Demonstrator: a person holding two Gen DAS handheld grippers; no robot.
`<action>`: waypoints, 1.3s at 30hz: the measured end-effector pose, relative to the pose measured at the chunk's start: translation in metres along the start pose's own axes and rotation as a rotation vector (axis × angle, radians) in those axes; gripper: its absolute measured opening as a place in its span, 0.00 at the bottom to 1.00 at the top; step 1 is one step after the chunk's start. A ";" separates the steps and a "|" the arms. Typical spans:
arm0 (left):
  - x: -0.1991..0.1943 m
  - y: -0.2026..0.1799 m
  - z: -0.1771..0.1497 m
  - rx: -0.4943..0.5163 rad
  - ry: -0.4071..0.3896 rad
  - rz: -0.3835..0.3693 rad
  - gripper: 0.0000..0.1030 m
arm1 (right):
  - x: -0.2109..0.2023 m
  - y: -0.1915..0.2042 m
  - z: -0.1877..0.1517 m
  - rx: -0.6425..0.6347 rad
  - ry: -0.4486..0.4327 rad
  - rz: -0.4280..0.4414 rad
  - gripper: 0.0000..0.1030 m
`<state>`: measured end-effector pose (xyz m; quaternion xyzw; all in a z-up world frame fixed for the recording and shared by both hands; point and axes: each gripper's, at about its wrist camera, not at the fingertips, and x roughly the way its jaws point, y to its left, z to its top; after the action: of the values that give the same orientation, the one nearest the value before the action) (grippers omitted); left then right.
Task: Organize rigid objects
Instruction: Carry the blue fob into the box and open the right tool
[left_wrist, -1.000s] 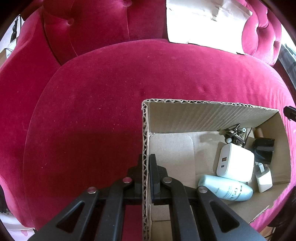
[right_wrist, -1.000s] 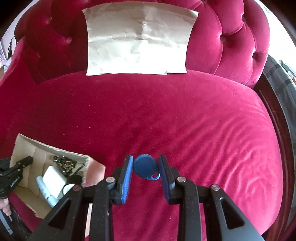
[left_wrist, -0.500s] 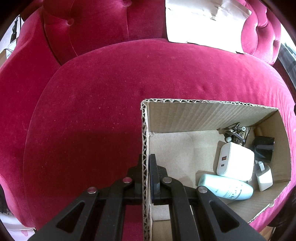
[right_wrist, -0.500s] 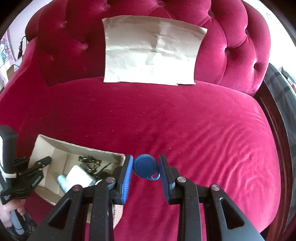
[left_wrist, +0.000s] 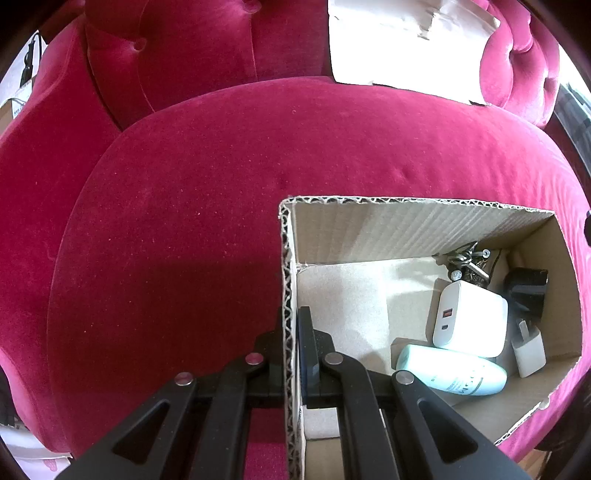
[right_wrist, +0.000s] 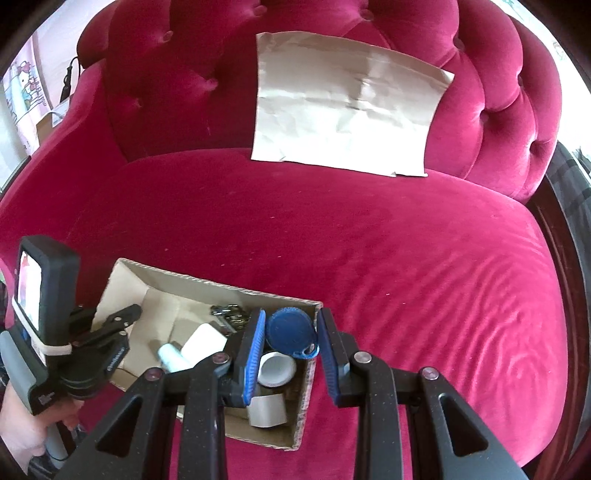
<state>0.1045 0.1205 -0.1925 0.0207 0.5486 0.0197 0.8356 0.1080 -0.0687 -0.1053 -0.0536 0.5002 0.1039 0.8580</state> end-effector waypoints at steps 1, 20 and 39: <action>0.000 0.000 0.000 0.000 -0.001 0.000 0.03 | 0.001 0.003 0.000 -0.002 0.004 0.001 0.29; 0.000 0.001 -0.001 -0.005 -0.002 -0.001 0.03 | 0.028 0.048 -0.011 -0.019 0.052 0.040 0.29; 0.000 0.002 -0.001 -0.010 -0.001 -0.002 0.03 | 0.040 0.058 -0.013 -0.003 0.069 0.070 0.30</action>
<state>0.1038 0.1224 -0.1923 0.0161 0.5482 0.0215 0.8359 0.1032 -0.0102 -0.1459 -0.0408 0.5309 0.1328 0.8360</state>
